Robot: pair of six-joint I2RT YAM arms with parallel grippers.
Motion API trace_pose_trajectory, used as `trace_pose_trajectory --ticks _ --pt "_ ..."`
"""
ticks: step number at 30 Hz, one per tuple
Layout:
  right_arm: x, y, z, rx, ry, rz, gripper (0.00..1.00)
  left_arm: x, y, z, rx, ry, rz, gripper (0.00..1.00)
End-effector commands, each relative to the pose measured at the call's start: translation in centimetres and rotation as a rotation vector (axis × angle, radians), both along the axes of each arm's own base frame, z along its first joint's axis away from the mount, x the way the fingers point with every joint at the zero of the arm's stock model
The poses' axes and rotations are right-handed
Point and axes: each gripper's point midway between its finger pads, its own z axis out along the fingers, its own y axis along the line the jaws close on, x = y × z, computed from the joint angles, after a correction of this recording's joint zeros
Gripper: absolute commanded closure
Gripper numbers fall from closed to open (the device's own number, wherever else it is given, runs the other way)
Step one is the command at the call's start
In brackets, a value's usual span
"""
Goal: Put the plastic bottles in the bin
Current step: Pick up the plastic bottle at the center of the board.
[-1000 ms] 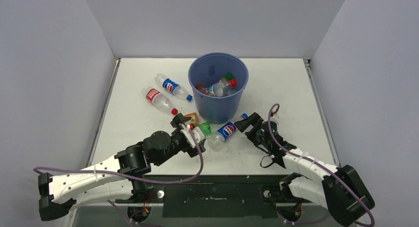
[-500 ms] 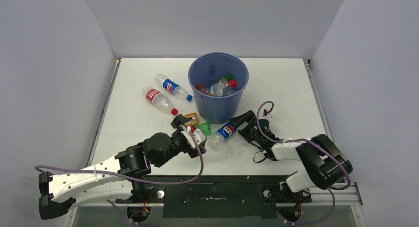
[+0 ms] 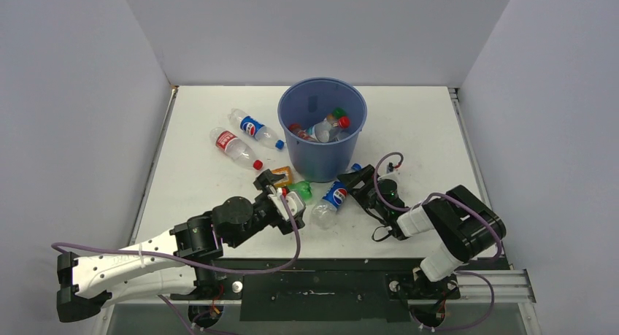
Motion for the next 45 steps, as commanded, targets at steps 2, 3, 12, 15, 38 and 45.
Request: trace_pose_trajectory --ticks 2,3,12,15,38,45 --pt "-5.0 -3.0 -7.1 -0.192 0.205 0.03 0.3 0.0 -0.5 1.9 -0.069 -0.028 -0.003 0.04" --pt "-5.1 -3.1 -7.1 -0.199 0.202 0.032 0.33 0.0 -0.5 1.9 -0.067 -0.028 -0.004 0.04" --pt "-5.8 -4.6 -4.8 -0.281 0.128 0.046 0.5 0.0 -0.8 1.4 -0.053 -0.022 -0.005 0.04" --pt "-6.5 -5.2 -3.8 -0.307 0.1 0.055 0.52 0.0 -0.9 1.4 -0.055 -0.02 -0.005 0.04" --pt "-13.9 -2.8 26.0 -0.18 -0.846 0.403 0.95 -3.5 0.9 11.9 -0.572 -0.005 -0.13 0.04" --pt "-17.7 -1.2 33.5 -0.04 -1.091 0.543 0.95 -7.7 0.4 15.3 -0.803 0.168 -0.347 0.04"
